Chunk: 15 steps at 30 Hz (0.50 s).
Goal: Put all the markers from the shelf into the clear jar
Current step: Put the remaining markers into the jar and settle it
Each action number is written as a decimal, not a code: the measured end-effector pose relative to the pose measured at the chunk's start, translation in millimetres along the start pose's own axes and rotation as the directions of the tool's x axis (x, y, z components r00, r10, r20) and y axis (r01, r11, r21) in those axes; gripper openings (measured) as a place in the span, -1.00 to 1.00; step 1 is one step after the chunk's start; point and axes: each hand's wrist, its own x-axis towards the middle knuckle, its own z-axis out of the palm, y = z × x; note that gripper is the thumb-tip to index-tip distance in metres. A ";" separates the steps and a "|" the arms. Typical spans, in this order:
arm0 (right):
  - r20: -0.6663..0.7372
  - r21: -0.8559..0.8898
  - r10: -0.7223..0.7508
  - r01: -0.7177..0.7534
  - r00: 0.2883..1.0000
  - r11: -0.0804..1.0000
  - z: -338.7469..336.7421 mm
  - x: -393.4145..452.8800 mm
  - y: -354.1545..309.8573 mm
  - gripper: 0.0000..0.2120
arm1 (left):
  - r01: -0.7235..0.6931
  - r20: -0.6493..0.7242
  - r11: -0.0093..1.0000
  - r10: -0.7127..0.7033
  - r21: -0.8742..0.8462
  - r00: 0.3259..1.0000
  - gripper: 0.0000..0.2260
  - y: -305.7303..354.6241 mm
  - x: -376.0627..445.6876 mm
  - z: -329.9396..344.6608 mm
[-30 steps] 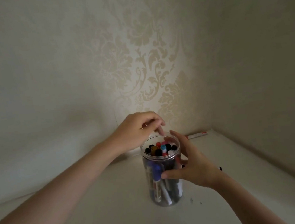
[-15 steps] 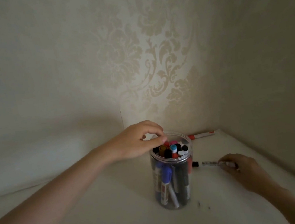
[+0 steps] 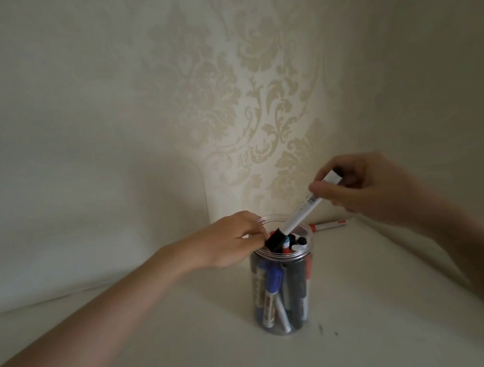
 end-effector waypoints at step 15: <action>0.195 -0.276 0.055 0.001 0.979 0.961 23.8 16.6 -7.3 -0.81 | 0.190 0.094 0.977 -0.181 -0.093 0.979 -0.61 6.8 -9.5 1.6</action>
